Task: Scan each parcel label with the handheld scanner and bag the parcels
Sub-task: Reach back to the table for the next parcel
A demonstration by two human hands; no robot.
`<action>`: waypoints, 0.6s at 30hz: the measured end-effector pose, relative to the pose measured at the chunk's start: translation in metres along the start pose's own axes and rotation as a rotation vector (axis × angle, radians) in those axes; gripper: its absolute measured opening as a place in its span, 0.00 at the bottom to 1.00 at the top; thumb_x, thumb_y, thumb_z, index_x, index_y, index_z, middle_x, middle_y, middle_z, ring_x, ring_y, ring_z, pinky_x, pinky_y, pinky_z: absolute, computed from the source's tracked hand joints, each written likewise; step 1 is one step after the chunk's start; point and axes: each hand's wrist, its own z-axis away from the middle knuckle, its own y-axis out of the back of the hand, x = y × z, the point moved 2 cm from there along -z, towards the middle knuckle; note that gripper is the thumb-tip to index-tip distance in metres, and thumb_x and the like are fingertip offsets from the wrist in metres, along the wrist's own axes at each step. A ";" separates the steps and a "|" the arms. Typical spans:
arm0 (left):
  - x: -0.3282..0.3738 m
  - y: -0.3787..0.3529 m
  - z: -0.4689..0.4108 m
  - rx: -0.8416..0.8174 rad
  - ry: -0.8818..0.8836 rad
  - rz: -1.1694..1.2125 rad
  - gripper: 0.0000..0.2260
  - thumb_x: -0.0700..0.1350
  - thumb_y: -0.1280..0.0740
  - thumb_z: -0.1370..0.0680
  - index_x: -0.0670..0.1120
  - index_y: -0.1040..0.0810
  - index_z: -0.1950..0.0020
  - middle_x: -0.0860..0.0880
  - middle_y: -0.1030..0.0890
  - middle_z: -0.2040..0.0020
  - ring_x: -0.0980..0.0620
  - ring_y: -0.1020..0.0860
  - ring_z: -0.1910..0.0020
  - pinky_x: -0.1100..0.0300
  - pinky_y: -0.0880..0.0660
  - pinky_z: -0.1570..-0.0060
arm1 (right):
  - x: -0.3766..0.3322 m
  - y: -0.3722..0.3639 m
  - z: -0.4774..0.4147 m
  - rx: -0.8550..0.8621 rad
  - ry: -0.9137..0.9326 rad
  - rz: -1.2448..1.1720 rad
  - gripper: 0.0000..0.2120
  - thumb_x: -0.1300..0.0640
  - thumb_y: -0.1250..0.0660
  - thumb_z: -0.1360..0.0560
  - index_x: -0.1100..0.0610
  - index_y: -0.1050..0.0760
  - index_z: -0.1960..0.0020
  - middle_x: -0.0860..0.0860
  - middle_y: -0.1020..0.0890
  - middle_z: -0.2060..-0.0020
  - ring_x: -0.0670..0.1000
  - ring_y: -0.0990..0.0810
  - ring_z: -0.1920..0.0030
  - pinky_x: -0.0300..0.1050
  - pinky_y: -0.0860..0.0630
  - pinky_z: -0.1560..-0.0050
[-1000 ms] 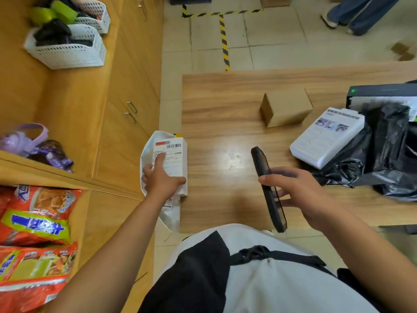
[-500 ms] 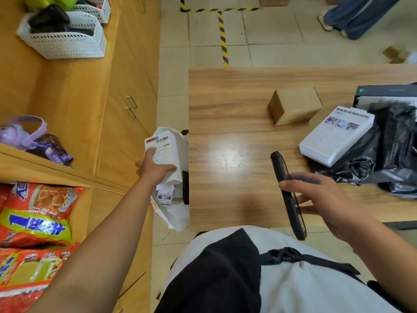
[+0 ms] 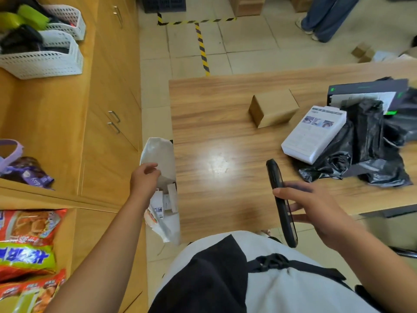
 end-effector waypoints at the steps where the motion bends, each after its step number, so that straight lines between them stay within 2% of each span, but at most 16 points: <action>1: 0.007 -0.006 0.005 -0.035 -0.020 0.006 0.09 0.39 0.33 0.23 0.50 0.20 0.45 0.47 0.19 0.43 0.57 0.23 0.58 0.65 0.28 0.65 | 0.000 0.001 -0.002 0.004 0.003 -0.012 0.27 0.44 0.22 0.44 0.52 0.17 0.48 0.50 0.12 0.63 0.44 0.17 0.70 0.38 0.22 0.72; 3: 0.025 -0.021 0.015 -0.108 -0.059 -0.001 0.09 0.40 0.33 0.22 0.51 0.19 0.46 0.49 0.18 0.47 0.56 0.21 0.58 0.63 0.25 0.62 | -0.002 0.006 -0.004 0.004 0.013 -0.040 0.27 0.44 0.21 0.45 0.52 0.17 0.47 0.49 0.11 0.62 0.44 0.17 0.70 0.42 0.21 0.67; 5: 0.043 -0.041 0.025 -0.183 -0.097 -0.018 0.08 0.41 0.33 0.22 0.52 0.19 0.48 0.50 0.18 0.49 0.52 0.20 0.54 0.57 0.22 0.53 | -0.003 0.012 -0.005 0.004 0.015 -0.069 0.24 0.47 0.20 0.41 0.51 0.16 0.47 0.50 0.11 0.61 0.44 0.17 0.70 0.47 0.22 0.61; 7: 0.062 -0.064 0.037 -0.257 -0.143 -0.045 0.08 0.40 0.33 0.22 0.52 0.19 0.49 0.48 0.19 0.53 0.50 0.21 0.54 0.52 0.22 0.50 | -0.005 0.022 -0.006 0.016 0.025 -0.099 0.22 0.48 0.20 0.40 0.52 0.16 0.47 0.51 0.11 0.60 0.44 0.17 0.69 0.50 0.22 0.57; 10: 0.086 -0.102 0.056 -0.353 -0.208 -0.125 0.08 0.40 0.33 0.23 0.50 0.17 0.47 0.47 0.19 0.54 0.48 0.20 0.52 0.51 0.22 0.48 | -0.002 0.042 -0.007 0.053 0.034 -0.148 0.17 0.52 0.21 0.34 0.52 0.16 0.47 0.49 0.11 0.61 0.43 0.17 0.70 0.43 0.21 0.66; 12: 0.098 -0.131 0.071 -0.431 -0.249 -0.176 0.08 0.39 0.33 0.22 0.48 0.18 0.46 0.46 0.19 0.53 0.47 0.21 0.53 0.54 0.23 0.50 | 0.003 0.058 -0.006 0.083 0.035 -0.195 0.12 0.54 0.22 0.31 0.53 0.15 0.48 0.47 0.12 0.63 0.42 0.18 0.72 0.36 0.23 0.72; 14: 0.108 -0.162 0.087 -0.500 -0.292 -0.234 0.08 0.39 0.32 0.22 0.48 0.18 0.46 0.48 0.19 0.53 0.52 0.22 0.58 0.64 0.25 0.58 | 0.012 0.076 -0.005 0.111 0.025 -0.232 0.10 0.55 0.23 0.30 0.55 0.15 0.48 0.47 0.12 0.64 0.41 0.18 0.72 0.33 0.25 0.74; 16: 0.116 -0.192 0.101 -0.559 -0.321 -0.282 0.07 0.40 0.31 0.23 0.50 0.18 0.48 0.52 0.20 0.55 0.57 0.23 0.61 0.72 0.29 0.67 | 0.021 0.095 -0.003 0.127 0.011 -0.250 0.10 0.54 0.23 0.30 0.54 0.14 0.49 0.46 0.13 0.64 0.40 0.19 0.72 0.35 0.24 0.73; 18: 0.122 -0.223 0.113 -0.613 -0.329 -0.329 0.07 0.43 0.29 0.24 0.52 0.19 0.48 0.53 0.20 0.52 0.58 0.23 0.59 0.73 0.29 0.67 | 0.029 0.115 0.000 0.148 -0.008 -0.267 0.08 0.52 0.23 0.30 0.53 0.13 0.52 0.46 0.12 0.63 0.40 0.18 0.71 0.40 0.24 0.68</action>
